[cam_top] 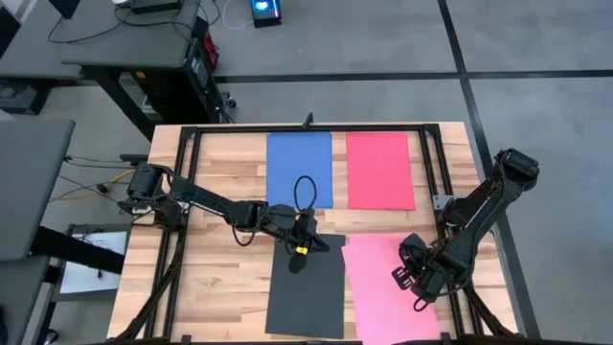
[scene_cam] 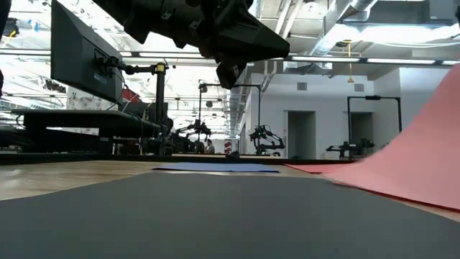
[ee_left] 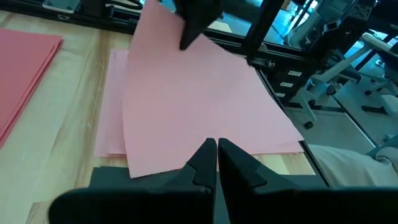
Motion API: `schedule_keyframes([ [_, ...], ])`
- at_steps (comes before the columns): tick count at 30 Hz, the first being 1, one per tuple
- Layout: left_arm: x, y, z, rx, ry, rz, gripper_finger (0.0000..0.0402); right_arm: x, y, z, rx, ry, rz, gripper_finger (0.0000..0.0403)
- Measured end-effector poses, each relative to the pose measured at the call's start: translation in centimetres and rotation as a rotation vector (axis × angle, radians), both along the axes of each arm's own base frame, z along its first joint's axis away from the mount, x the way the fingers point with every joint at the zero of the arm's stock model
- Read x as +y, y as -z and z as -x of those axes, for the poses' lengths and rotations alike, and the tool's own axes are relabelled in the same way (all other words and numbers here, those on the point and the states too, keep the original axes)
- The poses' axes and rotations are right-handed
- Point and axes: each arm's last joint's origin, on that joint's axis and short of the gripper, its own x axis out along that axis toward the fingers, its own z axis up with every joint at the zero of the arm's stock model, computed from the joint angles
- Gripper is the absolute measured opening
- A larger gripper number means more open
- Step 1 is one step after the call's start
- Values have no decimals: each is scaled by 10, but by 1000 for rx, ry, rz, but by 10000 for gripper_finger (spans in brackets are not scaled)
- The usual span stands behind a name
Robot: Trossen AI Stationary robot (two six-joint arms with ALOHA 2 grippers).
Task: Organize paper
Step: Stack the pink paper on top of the pink paper
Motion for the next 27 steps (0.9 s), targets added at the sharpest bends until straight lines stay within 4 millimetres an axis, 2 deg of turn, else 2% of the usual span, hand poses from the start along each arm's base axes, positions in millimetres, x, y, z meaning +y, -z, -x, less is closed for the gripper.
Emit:
schedule_keyframes([
  [6, 0, 2, 1, 15, 6, -17, 0, -1, 25, 8, -1, 57, -56, 0],
  [15, 0, 9, 3, 83, 16, -56, 0, -5, 28, 14, 27, 94, -24, 9],
  [27, 0, 9, 4, 85, 18, -59, 0, -8, 28, 17, 56, 93, 18, 128],
])
